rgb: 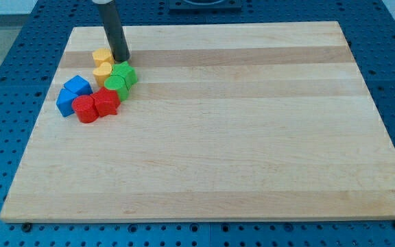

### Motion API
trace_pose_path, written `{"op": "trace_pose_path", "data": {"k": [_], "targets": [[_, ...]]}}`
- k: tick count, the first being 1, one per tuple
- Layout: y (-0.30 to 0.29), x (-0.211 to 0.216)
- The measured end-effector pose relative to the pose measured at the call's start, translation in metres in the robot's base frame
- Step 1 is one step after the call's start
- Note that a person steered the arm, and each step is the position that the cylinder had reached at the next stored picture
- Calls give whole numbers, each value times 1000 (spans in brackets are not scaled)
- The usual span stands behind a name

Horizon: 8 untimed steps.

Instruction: Push the hexagon into the heart

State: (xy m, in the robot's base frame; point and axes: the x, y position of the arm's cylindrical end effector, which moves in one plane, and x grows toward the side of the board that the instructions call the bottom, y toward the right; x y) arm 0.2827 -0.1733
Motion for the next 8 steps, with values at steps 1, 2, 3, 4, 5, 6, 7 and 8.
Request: {"op": "trace_pose_path", "data": {"k": [1, 2, 3, 4, 5, 6, 7, 8], "targets": [[-1, -17], [-18, -17], [-32, -17], [-33, -14], [-33, -1], [-33, 10], [-34, 18], [-34, 25]]}}
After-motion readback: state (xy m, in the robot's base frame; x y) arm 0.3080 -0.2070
